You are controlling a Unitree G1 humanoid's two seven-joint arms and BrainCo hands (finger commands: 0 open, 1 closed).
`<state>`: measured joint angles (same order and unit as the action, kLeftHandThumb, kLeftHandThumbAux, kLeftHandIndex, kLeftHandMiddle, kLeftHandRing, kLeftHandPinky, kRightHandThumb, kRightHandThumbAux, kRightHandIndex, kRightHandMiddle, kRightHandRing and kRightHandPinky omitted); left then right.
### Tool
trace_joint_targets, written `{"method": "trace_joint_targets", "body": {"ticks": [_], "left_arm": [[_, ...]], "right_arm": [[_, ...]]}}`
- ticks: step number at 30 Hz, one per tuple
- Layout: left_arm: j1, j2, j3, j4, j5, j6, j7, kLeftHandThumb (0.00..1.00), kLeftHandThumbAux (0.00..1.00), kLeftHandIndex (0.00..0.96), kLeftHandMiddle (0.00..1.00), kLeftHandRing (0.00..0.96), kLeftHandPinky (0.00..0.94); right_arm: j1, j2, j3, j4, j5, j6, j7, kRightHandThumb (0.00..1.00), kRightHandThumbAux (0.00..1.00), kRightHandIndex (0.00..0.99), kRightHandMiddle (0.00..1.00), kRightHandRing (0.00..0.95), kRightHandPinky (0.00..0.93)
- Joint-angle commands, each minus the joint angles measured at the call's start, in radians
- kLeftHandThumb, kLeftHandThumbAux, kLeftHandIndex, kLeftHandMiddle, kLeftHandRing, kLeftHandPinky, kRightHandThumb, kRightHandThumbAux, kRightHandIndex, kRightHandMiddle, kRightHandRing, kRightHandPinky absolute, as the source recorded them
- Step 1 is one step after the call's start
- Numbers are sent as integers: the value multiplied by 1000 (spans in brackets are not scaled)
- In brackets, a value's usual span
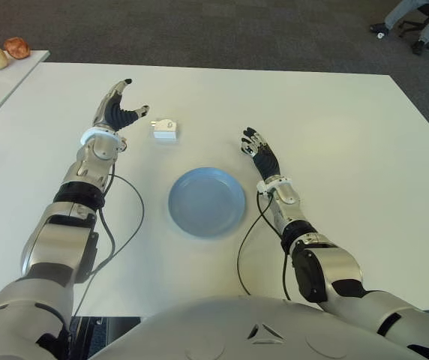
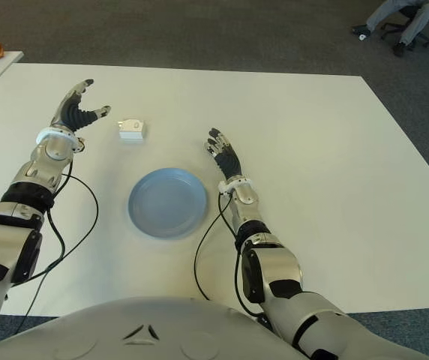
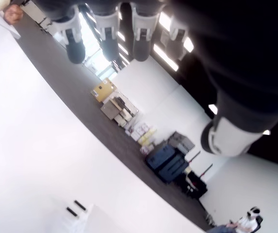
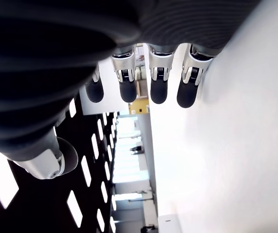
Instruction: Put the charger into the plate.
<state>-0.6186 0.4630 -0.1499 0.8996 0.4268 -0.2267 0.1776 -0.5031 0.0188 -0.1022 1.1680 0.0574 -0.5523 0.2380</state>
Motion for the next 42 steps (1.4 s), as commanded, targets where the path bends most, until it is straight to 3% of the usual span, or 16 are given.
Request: {"method": "trace_joint_targets", "body": {"ticks": [1, 9, 18, 26, 42], "left_arm": [[-68, 19, -136, 110, 161, 16, 76, 0, 578, 0, 0, 0, 0], [-133, 40, -317, 242, 342, -32, 177, 0, 579, 0, 0, 0, 0], [-175, 31, -428, 327, 427, -45, 200, 0, 625, 0, 0, 0, 0], [-198, -23, -448, 368, 410, -34, 152, 0, 643, 0, 0, 0, 0], [-215, -111, -409, 398, 325, 19, 12, 0, 623, 0, 0, 0, 0]], "right_arm": [[81, 11, -2, 73, -4, 99, 2, 6, 560, 83, 96, 77, 83], [88, 11, -13, 70, 2, 91, -9, 0, 555, 73, 101, 80, 84], [101, 24, -39, 60, 10, 44, -72, 11, 562, 68, 121, 93, 88], [108, 37, -51, 60, 9, 10, -98, 15, 579, 71, 138, 101, 85], [125, 50, -46, 47, 9, -2, -84, 25, 581, 96, 153, 114, 88]]}}
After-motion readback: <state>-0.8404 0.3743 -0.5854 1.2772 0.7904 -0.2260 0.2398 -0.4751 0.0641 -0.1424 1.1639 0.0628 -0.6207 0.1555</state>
